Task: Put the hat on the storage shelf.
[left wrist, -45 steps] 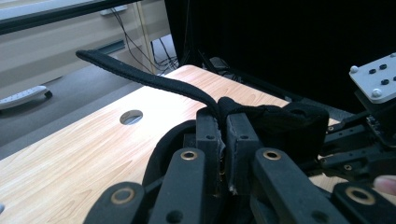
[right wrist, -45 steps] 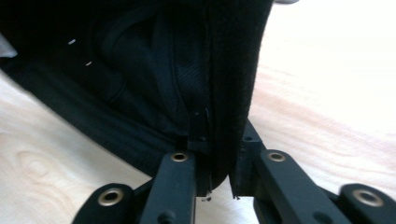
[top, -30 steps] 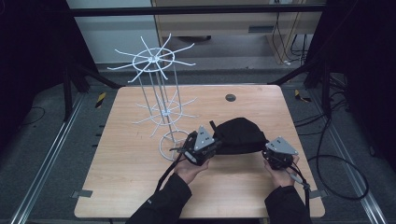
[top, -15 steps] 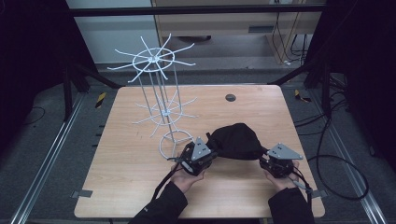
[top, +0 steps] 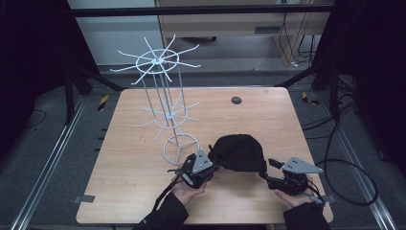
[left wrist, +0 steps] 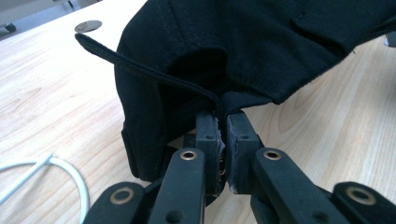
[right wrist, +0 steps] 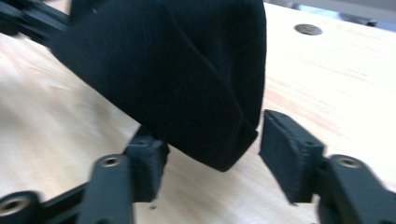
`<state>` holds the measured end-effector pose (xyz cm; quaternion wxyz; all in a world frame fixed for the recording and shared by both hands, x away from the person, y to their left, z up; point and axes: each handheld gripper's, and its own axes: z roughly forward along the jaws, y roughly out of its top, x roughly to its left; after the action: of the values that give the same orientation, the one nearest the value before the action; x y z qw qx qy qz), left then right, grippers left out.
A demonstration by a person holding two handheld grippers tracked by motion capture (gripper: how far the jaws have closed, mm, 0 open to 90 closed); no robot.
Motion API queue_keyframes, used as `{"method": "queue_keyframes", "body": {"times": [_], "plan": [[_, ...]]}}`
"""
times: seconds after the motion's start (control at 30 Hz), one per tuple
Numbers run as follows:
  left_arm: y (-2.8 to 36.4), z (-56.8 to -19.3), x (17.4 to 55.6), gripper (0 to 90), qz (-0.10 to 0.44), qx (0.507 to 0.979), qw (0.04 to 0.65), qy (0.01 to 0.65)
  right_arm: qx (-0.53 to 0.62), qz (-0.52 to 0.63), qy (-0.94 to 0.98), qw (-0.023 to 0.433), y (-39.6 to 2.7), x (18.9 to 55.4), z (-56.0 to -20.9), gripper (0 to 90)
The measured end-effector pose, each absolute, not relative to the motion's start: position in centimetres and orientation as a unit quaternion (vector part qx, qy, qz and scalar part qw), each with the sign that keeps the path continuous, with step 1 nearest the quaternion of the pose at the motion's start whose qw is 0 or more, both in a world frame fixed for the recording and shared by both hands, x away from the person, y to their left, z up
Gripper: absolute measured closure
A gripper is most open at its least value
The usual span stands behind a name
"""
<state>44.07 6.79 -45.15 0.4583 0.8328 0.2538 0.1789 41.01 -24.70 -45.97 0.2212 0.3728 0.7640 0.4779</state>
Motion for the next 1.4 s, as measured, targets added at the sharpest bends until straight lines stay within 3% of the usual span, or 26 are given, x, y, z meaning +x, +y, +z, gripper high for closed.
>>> {"method": "queue_keyframes", "body": {"times": [0.07,0.2,0.7,0.87,0.93,0.97,1.1,1.13,1.2,1.3,1.4], "plan": [[7.0,-45.2,44.0,85.0,0.178,0.833,0.457,0.258,0.368,0.478,0.772,0.199,-24.4,40.0,-45.6,26.2],[7.2,-45.3,43.8,85.0,0.177,0.833,0.456,0.258,0.36,0.497,0.767,0.188,-24.1,39.1,-44.8,21.6],[8.3,-45.9,43.5,85.0,0.18,0.837,0.442,0.267,0.354,0.554,0.736,0.161,-22.5,39.6,-42.5,21.6],[8.6,-46.2,43.0,84.8,0.183,0.846,0.429,0.258,0.377,0.518,0.751,0.163,-21.2,40.8,-43.7,28.8],[8.9,-46.5,42.9,84.4,0.181,0.849,0.424,0.258,0.378,0.488,0.772,0.151,-20.4,41.1,-44.7,37.1],[8.9,-46.5,42.9,84.2,0.181,0.849,0.424,0.258,0.378,0.488,0.772,0.151,-20.4,41.1,-44.7,37.1],[9.2,-47.2,42.6,81.8,0.176,0.856,0.41,0.26,0.382,0.452,0.794,0.139,-19.9,41.2,-45.8,56.4],[9.2,-47.2,42.6,80.2,0.176,0.856,0.41,0.26,0.382,0.452,0.794,0.139,-19.9,41.2,-45.8,56.4],[9.2,-47.6,42.4,71.6,0.163,0.86,0.403,0.269,0.388,0.439,0.8,0.13,-19.8,41.4,-46.4,66.4],[9.4,-47.6,42.2,65.3,0.162,0.865,0.389,0.271,0.391,0.432,0.803,0.127,-19.8,41.5,-46.6,70.5],[9.9,-47.6,41.8,51.1,0.154,0.869,0.383,0.274,0.399,0.423,0.805,0.121,-19.9,41.4,-46.9,76.4]]}}
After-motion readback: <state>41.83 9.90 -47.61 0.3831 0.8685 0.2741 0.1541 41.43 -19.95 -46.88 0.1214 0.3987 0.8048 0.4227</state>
